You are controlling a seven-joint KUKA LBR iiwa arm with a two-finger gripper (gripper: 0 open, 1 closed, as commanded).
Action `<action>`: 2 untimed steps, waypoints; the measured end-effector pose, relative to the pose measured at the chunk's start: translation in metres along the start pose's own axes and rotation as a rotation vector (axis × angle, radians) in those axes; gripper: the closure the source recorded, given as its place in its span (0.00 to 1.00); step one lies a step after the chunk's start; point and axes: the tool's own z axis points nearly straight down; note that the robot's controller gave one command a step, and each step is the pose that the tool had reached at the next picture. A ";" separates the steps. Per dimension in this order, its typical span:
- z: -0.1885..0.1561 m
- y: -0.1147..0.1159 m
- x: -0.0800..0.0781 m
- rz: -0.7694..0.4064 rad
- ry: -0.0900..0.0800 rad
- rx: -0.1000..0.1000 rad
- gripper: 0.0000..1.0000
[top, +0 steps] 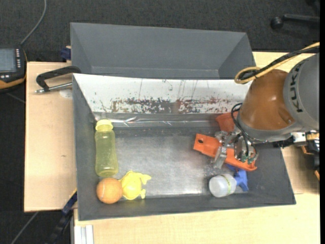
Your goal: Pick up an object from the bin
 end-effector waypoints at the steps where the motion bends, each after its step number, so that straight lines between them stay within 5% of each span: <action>1: -0.009 0.000 0.001 0.000 0.002 0.000 1.00; 2: -0.024 0.000 0.001 0.000 0.005 0.000 1.00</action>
Offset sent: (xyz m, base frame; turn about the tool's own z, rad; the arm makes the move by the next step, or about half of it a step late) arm 0.0001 0.0000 0.0932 0.0000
